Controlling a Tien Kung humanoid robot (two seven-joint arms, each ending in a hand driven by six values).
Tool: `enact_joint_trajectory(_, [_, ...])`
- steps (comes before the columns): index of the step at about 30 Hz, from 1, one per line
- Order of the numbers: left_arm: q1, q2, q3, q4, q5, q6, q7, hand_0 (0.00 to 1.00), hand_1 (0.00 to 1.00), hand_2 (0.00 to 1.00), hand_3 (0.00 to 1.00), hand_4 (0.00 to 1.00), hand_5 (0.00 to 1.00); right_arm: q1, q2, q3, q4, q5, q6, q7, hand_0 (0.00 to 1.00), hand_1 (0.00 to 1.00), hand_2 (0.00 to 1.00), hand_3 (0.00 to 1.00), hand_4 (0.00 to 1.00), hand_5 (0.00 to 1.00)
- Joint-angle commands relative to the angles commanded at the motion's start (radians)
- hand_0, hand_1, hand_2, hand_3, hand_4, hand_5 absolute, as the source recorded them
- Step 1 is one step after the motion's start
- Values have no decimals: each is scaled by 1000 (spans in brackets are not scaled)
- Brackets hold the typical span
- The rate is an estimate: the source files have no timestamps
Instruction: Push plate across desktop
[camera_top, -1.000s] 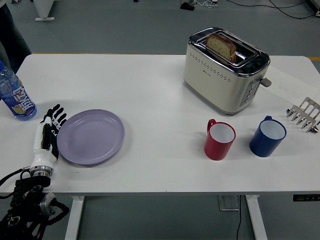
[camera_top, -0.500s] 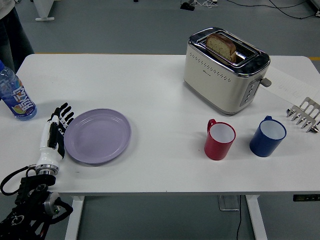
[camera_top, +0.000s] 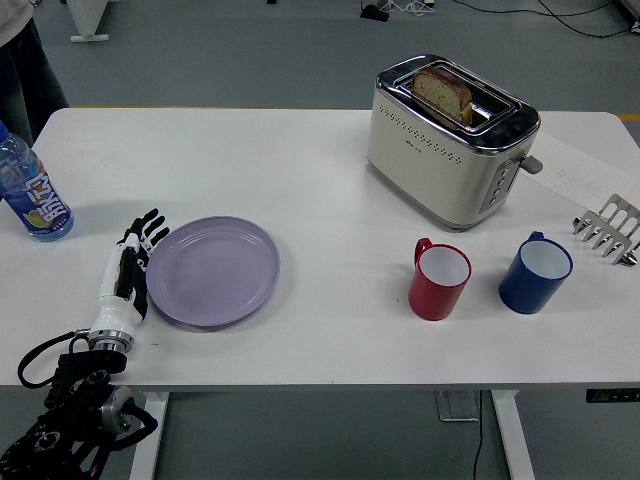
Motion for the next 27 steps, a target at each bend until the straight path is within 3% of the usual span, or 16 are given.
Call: enact_joint_trajectory(27, [-16, 0, 152, -18, -38, 4, 1, 844, 848, 873, 840, 511, 998, -7, -1, 6, 2, -11, -1, -5, 647, 614, 675, 573, 326, 254])
